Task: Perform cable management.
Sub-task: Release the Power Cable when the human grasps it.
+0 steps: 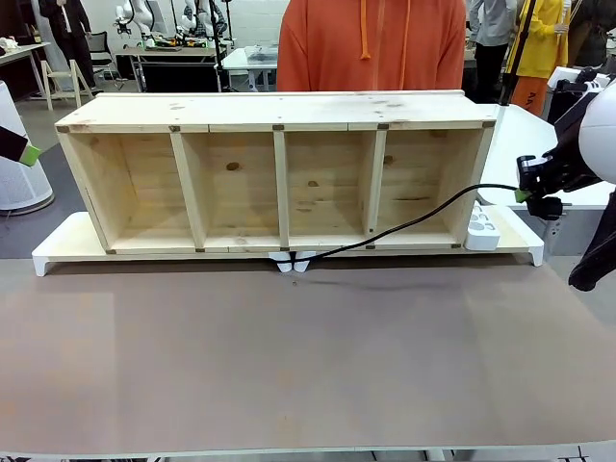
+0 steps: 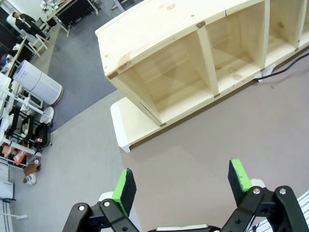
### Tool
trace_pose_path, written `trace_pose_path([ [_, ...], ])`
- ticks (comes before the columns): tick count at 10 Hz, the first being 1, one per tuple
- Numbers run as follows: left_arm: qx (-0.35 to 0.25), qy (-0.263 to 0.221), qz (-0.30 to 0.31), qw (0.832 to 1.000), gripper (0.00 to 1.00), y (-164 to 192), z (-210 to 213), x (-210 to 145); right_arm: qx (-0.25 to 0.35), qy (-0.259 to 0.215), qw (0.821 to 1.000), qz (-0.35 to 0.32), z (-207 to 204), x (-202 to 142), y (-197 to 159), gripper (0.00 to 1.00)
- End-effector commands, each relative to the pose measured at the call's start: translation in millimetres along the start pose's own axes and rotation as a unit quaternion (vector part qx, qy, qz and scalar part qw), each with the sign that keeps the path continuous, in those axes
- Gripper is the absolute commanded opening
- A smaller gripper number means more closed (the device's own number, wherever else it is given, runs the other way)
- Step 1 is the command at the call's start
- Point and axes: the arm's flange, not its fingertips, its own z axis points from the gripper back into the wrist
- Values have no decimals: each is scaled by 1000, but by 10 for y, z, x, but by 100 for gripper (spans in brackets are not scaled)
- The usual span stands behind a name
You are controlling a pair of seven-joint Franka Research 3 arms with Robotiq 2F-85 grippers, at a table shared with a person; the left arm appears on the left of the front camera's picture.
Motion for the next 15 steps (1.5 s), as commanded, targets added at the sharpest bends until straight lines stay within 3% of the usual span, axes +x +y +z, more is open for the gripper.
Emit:
trace_pose_path([
  [1, 2, -2, 0, 1000, 100, 3, 7, 4, -1, 0, 1000, 0, 16, -3, -22, 16],
  [5, 2, -2, 0, 1000, 100, 3, 7, 4, 0, 1, 1000, 0, 0, -2, 0, 16],
  [8, 2, -2, 0, 1000, 100, 3, 7, 4, -8, -15, 1000, -8, 88, 208, -252, 16],
  [11, 2, -2, 0, 1000, 100, 3, 7, 4, 4, 5, 1000, 14, -50, 237, -187, 16],
  [15, 2, -2, 0, 1000, 100, 3, 7, 4, 0, -17, 999, 50, -192, 586, -220, 16],
])
